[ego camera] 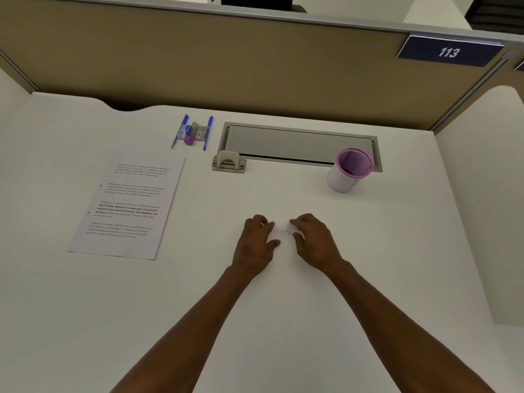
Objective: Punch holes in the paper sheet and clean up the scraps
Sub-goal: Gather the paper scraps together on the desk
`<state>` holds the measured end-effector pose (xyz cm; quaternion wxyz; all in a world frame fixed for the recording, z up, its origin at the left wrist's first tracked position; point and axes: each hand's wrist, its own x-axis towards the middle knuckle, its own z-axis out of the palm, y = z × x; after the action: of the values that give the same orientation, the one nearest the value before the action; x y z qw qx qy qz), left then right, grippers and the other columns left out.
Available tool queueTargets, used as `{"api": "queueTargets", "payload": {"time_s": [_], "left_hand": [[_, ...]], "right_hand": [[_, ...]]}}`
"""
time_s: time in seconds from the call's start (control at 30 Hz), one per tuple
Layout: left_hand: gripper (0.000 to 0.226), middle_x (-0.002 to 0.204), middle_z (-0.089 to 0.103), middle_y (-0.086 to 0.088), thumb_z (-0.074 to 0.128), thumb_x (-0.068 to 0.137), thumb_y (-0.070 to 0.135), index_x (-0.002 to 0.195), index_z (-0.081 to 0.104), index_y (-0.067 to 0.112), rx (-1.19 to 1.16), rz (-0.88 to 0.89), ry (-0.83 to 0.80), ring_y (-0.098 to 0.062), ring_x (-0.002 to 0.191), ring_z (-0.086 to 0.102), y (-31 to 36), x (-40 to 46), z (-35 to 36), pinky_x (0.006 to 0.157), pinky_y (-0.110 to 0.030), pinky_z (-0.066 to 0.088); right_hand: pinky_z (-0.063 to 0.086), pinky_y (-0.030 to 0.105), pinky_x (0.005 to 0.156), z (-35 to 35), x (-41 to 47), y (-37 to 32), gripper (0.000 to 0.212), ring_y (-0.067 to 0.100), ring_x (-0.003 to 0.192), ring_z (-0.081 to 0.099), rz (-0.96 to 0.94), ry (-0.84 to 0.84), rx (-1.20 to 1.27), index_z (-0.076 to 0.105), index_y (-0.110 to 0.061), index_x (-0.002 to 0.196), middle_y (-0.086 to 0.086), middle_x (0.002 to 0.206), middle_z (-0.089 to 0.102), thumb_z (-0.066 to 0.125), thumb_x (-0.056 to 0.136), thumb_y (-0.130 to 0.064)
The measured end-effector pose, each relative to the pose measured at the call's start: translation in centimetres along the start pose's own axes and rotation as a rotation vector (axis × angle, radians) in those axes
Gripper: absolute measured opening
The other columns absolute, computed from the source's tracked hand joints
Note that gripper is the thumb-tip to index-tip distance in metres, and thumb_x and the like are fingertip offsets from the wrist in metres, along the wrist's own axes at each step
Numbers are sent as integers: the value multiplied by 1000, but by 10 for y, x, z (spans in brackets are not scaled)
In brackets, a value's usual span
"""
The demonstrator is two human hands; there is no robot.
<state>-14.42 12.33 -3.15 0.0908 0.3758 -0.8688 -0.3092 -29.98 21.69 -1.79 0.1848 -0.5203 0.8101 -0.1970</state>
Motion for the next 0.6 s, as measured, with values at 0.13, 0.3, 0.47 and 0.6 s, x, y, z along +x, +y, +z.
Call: {"api": "queueTargets", "payload": {"time_s": [0.13, 0.3, 0.47, 0.6], "left_hand": [[42, 126, 50, -1, 64, 91, 26, 129, 59, 9, 25, 0, -15, -19, 116, 46, 2, 6, 0, 89, -27, 46], [35, 115, 57, -2, 62, 92, 22, 125, 63, 10, 15, -1, -33, -18, 106, 54, 6, 14, -1, 84, -25, 45], [17, 95, 60, -2, 57, 93, 18, 98, 73, 15, 22, 11, -44, -17, 88, 55, 14, 20, -2, 70, -25, 41], [23, 94, 64, -4, 51, 93, 14, 95, 75, 14, 84, -28, -41, -18, 87, 59, 19, 23, 1, 75, -28, 46]], "right_hand": [[45, 32, 98, -4, 1, -2, 51, 22, 115, 54, 4, -127, -56, 56, -10, 135, 5, 128, 55, 66, 89, -29], [49, 33, 84, 4, 9, -16, 24, 24, 97, 61, -26, -115, -93, 69, -10, 113, 6, 113, 60, 61, 92, -16], [50, 33, 75, 7, 13, -21, 18, 23, 85, 61, -3, -99, -98, 74, -15, 97, 5, 98, 63, 56, 94, -15], [51, 32, 78, 8, 18, -23, 20, 21, 87, 63, 35, -96, -130, 76, -17, 97, 3, 99, 67, 56, 95, -19]]}}
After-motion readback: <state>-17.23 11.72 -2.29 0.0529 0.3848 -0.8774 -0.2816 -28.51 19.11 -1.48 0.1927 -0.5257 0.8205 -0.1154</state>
